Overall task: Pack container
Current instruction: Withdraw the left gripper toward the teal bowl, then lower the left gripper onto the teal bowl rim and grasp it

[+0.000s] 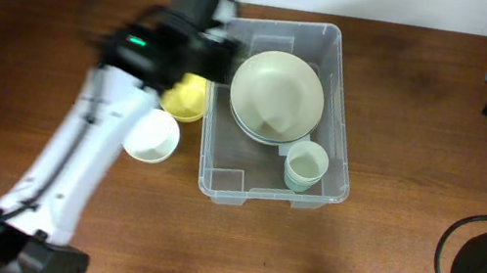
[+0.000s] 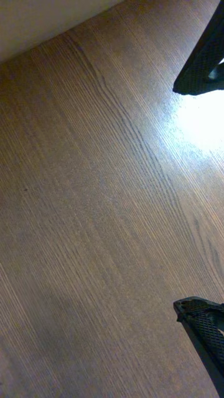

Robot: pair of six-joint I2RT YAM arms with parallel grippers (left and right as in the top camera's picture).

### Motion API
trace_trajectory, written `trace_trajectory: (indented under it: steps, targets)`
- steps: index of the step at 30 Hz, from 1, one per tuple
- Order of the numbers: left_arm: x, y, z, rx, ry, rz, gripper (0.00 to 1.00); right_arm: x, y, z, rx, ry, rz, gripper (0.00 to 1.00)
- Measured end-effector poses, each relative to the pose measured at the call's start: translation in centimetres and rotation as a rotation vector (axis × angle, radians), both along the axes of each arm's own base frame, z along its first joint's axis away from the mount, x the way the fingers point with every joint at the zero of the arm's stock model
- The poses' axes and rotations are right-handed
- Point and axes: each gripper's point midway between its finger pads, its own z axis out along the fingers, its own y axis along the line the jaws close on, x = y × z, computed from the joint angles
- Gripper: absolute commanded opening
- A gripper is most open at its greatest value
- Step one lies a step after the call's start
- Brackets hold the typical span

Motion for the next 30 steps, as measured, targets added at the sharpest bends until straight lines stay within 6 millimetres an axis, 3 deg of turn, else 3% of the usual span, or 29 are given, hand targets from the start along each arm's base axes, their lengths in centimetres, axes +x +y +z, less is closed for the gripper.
trace_trajectory:
  steps: [5,9,12,16,20,30]
  targets:
    - [-0.4,10.0,-1.6,-0.052,0.1,0.268,0.83,0.0,0.0,0.0,0.0,0.0,-0.001,0.99]
    - [-0.6,14.8,-4.2,-0.113,0.142,0.386,0.87,0.0,0.0,0.0,0.0,0.0,-0.001,0.99]
    - [-0.6,16.9,-7.3,-0.183,0.168,0.428,0.87,0.0,0.0,0.0,0.0,0.0,-0.001,0.99]
    - [-0.6,17.9,-11.9,-0.257,0.18,0.44,0.87,0.0,0.0,0.0,0.0,-0.001,-0.001,0.99]
    - [-0.7,17.4,-15.5,-0.294,0.176,0.427,0.87,0.0,0.0,0.0,0.0,0.0,-0.001,0.99]
    - [0.1,17.2,-18.8,-0.332,0.161,0.442,0.82,0.0,0.0,0.0,0.0,0.0,-0.001,0.99]
